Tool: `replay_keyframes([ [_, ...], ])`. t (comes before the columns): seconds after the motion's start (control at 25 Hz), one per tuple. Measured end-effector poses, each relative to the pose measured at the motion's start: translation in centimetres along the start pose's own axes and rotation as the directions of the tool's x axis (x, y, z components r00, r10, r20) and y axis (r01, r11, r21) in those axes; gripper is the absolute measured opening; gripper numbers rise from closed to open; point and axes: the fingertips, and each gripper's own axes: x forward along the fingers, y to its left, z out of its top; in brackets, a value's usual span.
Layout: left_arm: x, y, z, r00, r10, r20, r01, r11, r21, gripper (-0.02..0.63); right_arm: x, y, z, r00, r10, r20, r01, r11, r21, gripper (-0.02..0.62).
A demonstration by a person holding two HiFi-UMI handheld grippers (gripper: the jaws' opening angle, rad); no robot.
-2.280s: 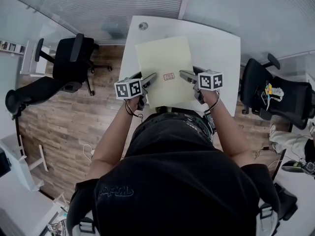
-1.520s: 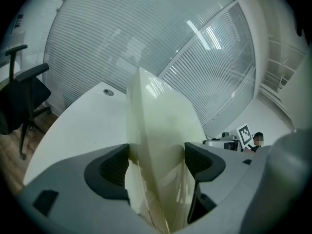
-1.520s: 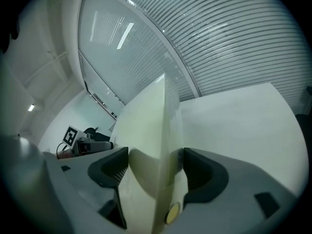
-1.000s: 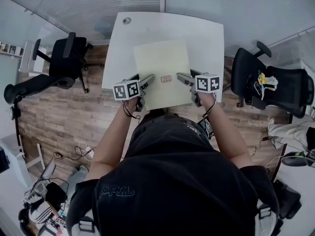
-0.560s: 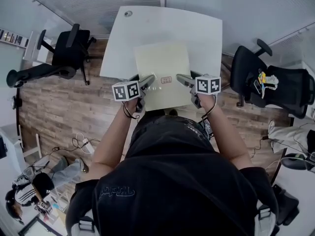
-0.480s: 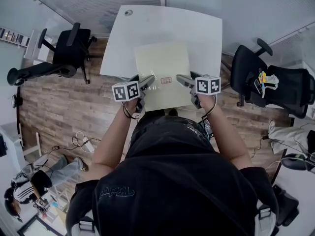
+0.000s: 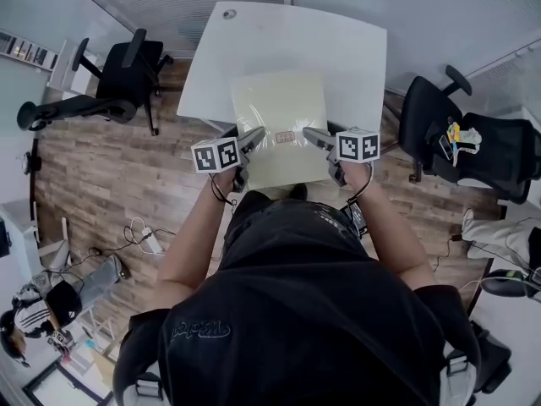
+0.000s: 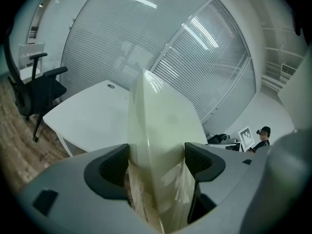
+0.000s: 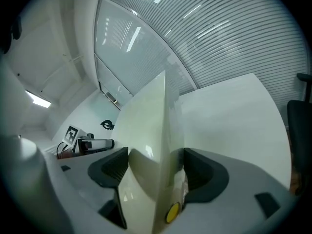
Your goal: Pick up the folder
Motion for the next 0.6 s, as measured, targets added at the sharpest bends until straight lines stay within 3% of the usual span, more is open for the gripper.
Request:
replay_keyframes([
  [0.6,-7.3,4.3,-1.6,1.000,-0.007,0.021,0.007,1.000,0.003,0.364,2.9,7.2,-4.0,1.000,0.003,0.004,-0.003,1.000,-0.005,0.352],
])
